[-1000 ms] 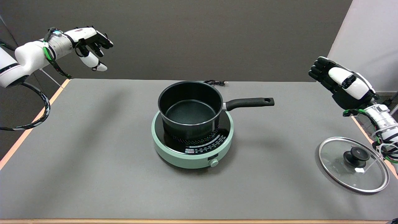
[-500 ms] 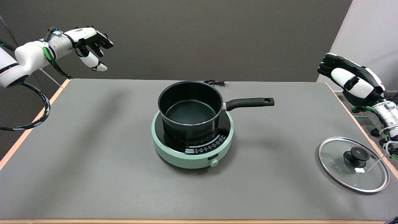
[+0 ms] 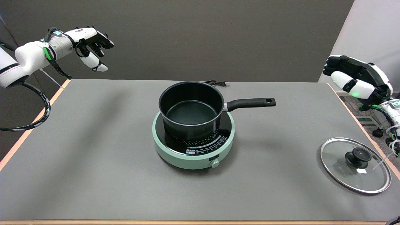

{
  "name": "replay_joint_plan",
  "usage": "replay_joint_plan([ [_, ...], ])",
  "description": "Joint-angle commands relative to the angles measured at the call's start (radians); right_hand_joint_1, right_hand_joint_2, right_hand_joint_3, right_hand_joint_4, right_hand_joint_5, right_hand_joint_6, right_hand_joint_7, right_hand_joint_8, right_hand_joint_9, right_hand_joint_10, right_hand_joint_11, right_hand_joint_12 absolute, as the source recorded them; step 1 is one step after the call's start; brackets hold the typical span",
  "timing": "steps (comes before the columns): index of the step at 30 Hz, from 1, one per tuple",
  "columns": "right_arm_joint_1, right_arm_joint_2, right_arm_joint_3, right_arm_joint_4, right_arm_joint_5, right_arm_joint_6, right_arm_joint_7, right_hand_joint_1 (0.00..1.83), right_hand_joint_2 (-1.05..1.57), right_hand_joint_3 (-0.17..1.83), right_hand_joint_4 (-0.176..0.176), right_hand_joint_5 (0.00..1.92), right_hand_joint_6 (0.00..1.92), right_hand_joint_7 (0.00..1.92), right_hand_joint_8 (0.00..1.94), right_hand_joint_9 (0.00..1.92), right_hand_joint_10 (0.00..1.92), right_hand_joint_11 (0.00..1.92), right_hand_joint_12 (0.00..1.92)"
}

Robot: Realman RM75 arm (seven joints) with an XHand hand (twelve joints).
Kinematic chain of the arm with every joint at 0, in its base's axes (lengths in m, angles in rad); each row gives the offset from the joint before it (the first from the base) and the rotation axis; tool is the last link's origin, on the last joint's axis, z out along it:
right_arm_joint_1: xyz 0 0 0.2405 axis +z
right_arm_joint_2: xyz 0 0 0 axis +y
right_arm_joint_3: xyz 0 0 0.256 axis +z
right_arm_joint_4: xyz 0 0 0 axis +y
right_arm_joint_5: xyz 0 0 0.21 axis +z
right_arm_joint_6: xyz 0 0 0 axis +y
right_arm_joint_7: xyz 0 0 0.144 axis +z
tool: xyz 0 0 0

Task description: Pick up the pot lid.

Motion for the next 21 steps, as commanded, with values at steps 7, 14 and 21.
replay_joint_plan([
  [7, -0.006, -0.003, 0.009, 0.048, 0.000, -0.001, -0.120, 0.71, 0.85, 0.81, -0.145, 0.54, 0.39, 0.60, 0.23, 0.57, 0.38, 0.00, 1.20],
  [14, -0.006, -0.003, 0.004, 0.058, 0.000, -0.001, -0.120, 0.72, 0.85, 0.80, -0.146, 0.55, 0.39, 0.61, 0.24, 0.58, 0.39, 0.00, 1.22],
  [21, -0.005, -0.001, 0.017, 0.061, -0.001, -0.001, -0.138, 0.73, 0.85, 0.80, -0.143, 0.57, 0.40, 0.64, 0.25, 0.60, 0.41, 0.00, 1.28],
])
